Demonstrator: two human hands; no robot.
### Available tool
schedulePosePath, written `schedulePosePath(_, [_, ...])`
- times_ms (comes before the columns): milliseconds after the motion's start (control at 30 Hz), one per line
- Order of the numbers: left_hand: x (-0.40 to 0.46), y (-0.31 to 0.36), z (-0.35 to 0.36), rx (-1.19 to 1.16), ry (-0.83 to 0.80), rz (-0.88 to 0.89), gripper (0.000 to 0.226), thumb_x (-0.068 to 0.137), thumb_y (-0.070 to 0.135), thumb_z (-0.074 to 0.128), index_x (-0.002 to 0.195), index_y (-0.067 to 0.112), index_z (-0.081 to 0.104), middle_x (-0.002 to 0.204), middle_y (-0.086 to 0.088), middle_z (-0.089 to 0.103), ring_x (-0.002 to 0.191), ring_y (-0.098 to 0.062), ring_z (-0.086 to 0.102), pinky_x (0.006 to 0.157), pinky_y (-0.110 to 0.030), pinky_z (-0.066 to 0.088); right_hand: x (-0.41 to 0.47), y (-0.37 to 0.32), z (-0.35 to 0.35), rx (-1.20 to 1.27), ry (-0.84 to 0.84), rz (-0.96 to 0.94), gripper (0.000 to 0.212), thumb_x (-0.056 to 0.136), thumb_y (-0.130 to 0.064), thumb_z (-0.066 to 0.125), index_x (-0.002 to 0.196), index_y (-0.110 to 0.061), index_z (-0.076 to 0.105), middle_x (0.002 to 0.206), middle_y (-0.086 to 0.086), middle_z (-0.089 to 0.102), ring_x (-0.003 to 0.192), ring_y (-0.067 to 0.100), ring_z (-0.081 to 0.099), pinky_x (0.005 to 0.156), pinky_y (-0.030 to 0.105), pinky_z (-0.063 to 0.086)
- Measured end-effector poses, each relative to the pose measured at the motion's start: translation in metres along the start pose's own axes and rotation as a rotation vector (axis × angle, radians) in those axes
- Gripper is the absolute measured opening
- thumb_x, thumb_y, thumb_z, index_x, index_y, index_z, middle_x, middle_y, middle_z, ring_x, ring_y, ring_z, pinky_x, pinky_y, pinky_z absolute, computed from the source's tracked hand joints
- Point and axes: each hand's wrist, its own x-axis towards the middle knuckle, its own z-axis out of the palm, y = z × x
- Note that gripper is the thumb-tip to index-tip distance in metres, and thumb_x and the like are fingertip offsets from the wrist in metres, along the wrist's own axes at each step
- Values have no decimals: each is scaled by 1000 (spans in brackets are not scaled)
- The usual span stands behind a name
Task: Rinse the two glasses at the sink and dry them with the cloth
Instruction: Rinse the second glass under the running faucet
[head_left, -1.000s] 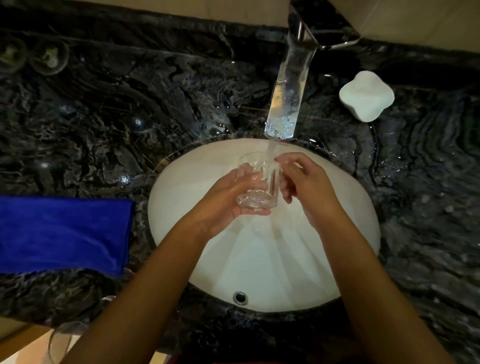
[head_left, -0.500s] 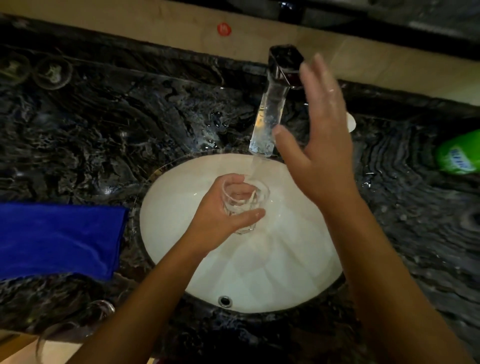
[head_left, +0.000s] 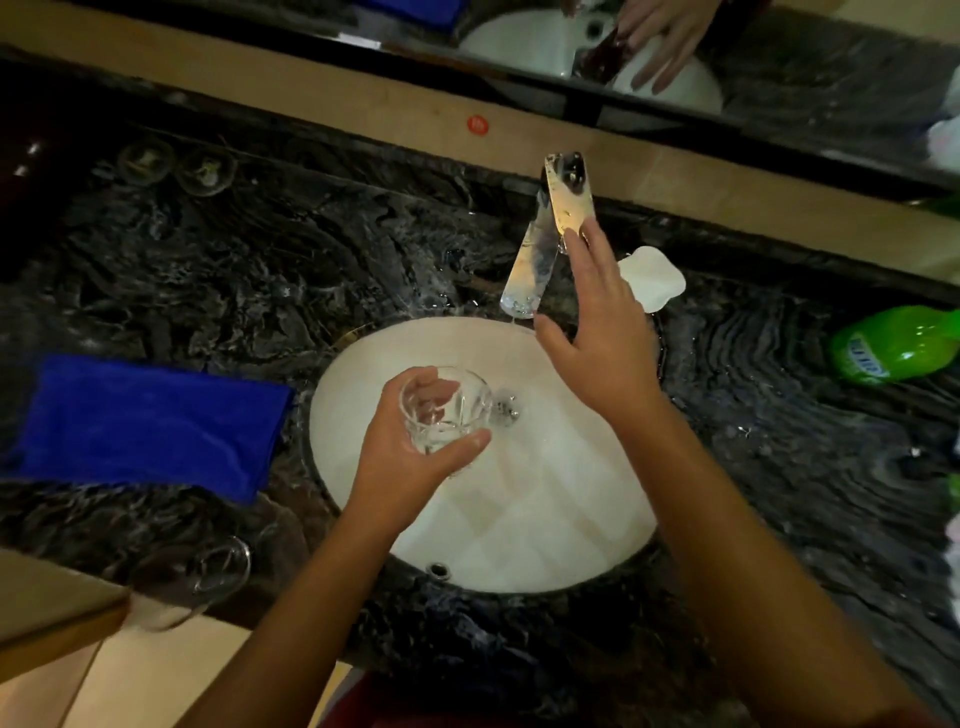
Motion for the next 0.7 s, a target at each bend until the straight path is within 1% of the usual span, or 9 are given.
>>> schedulePosePath(67, [-12, 7, -2, -5, 24, 32, 77, 67, 22, 89, 134, 17, 51, 126, 2, 66, 117, -5, 64, 94, -15, 50, -2, -1, -5, 3, -44, -8, 86, 92, -41, 64, 162, -23, 17, 172, -7, 5, 140, 26, 45, 95, 49, 53])
schedulePosePath(133, [-26, 12, -7, 10, 39, 60, 79, 68, 23, 89, 136, 14, 49, 127, 1, 66, 119, -6, 63, 99, -18, 49, -2, -4, -12, 7, -93, -14, 86, 92, -42, 65, 162, -22, 18, 172, -6, 4, 135, 30, 49, 93, 49, 53])
schedulePosePath(200, [-41, 15, -14, 23, 50, 77, 78, 68, 25, 89, 135, 17, 49, 125, 2, 66, 118, -8, 63, 100, -20, 49, -2, -10, -20, -40, -131, -4, 84, 92, -43, 65, 161, -19, 22, 172, 0, 7, 140, 33, 43, 101, 50, 49])
schedulePosePath(267, [-57, 14, -24, 20, 63, 74, 77, 67, 32, 90, 132, 23, 50, 123, 5, 67, 115, -9, 65, 98, -23, 52, -7, -23, -31, -99, -130, 13, 74, 93, -42, 64, 156, -16, 34, 170, 8, 16, 148, 34, 31, 112, 52, 40])
schedulePosePath(367, [-83, 5, -40, 23, 90, 48, 75, 64, 38, 90, 127, 28, 51, 123, 6, 67, 113, -11, 68, 97, -27, 55, -32, -52, -45, -61, -109, -14, 61, 94, -41, 61, 149, -18, 47, 168, 9, 23, 153, 32, 23, 117, 50, 31])
schedulePosePath(500, [-115, -19, -59, 119, 112, 55, 78, 66, 39, 90, 131, 26, 49, 128, 8, 65, 120, -8, 63, 106, -39, 51, -74, -71, -38, 11, -179, -1, 60, 97, -39, 61, 151, -21, 44, 169, 4, 19, 155, 27, 19, 119, 48, 28])
schedulePosePath(567, [-128, -34, -66, 154, 133, 57, 74, 68, 40, 89, 130, 34, 49, 129, 9, 62, 123, -10, 60, 107, -43, 49, -91, -71, -27, 41, -209, 59, 60, 97, -38, 61, 152, -22, 43, 170, 2, 17, 154, 25, 20, 119, 48, 29])
schedulePosePath(633, [-139, -50, -73, 211, 173, 61, 73, 69, 40, 89, 129, 39, 48, 129, 14, 58, 124, -11, 57, 106, -43, 48, -104, -70, -15, 61, -229, 109, 60, 97, -38, 61, 152, -23, 42, 170, 0, 17, 154, 24, 21, 118, 47, 31])
schedulePosePath(700, [-150, -63, -79, 257, 216, 69, 77, 68, 40, 91, 133, 35, 49, 128, 20, 55, 123, -9, 55, 106, -38, 48, -119, -66, 0, 49, -257, 125, 59, 99, -38, 59, 153, -23, 41, 169, -1, 19, 154, 23, 22, 119, 46, 32])
